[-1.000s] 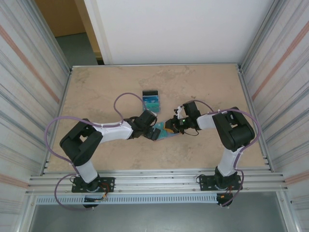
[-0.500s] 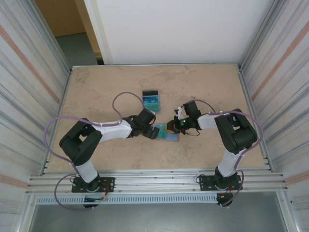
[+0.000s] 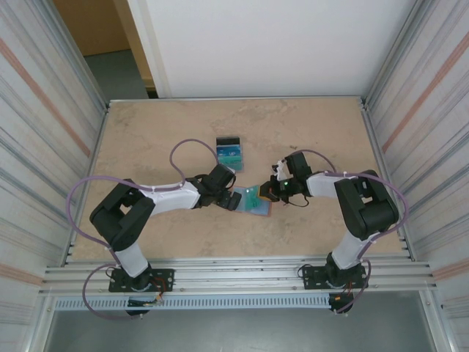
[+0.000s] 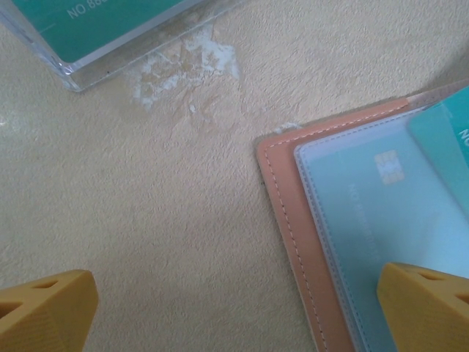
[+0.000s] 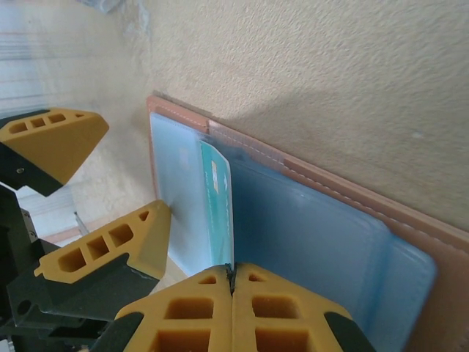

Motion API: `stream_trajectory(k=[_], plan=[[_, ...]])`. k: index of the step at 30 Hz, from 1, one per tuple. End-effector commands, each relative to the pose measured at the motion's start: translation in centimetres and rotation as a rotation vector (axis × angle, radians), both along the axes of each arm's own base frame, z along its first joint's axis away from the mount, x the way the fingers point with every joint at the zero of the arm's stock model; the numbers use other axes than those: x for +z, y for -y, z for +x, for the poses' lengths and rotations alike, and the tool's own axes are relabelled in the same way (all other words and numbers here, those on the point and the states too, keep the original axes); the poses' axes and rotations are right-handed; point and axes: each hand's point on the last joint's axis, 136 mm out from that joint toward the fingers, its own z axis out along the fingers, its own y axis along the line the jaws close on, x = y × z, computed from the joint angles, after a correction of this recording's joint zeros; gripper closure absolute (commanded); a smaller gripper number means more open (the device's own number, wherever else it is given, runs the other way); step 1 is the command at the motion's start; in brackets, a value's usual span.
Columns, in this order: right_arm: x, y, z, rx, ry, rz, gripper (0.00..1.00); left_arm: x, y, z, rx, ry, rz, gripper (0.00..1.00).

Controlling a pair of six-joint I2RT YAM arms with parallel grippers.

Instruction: Take the credit cards out of the card holder

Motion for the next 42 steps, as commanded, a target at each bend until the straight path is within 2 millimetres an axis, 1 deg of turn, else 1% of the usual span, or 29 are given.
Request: stream_trajectory(k=[1,4,9,12,16,19,21,27,30,35,38,39,42], plan=[[-0.2,1.4,-0.2,-0.009,0.016,-0.060,0.98,-0.1,-0.6,-1.2,-0.004,-0.043,0.024,0.01],[0.0,1.6,-0.1,-0.009,0.020,-0.060,0.98,-0.2,-0.2,-1.8,-0.007,-0.049,0.019,0.01],[0.7,2.2,0.2,-0.013,0.039,-0.063,0.98,-0.4,-0.2,-2.4,0.001,-0.058,0.016,0.01],[1.5,2.6,0.2,-0.014,0.066,-0.064,0.98,-0.1,-0.3,-2.4,0.004,-0.051,0.015,0.01],[3.0,2.8,0.1,-0.005,0.119,-0.060,0.98,1.1,-0.4,-2.0,0.015,-0.022,0.013,0.01],[4.4,2.9,0.1,0.008,0.179,-0.061,0.98,2.7,-0.1,-1.5,0.026,0.009,-0.011,0.01],[5.6,3.0,0.0,0.023,0.224,-0.058,0.98,4.2,0.1,-1.1,0.035,0.037,-0.040,0.01],[9.3,2.5,-0.7,0.090,0.369,-0.036,0.98,9.6,0.9,0.1,0.006,0.136,-0.191,0.01],[11.0,1.8,-1.3,0.150,0.440,-0.025,0.98,12.7,1.8,0.6,-0.085,0.180,-0.300,0.01],[13.2,0.2,-2.3,0.265,0.545,-0.003,0.98,17.1,3.3,0.2,-0.319,0.247,-0.411,0.03],[14.4,-1.0,-3.0,0.343,0.595,0.021,0.97,18.6,4.3,-0.6,-0.474,0.252,-0.429,0.06],[14.7,-1.4,-3.2,0.364,0.608,0.031,0.97,18.6,4.5,-0.9,-0.511,0.247,-0.421,0.09],[15.6,-2.3,-3.6,0.415,0.642,0.056,0.96,18.4,5.3,-1.5,-0.612,0.218,-0.405,0.15]])
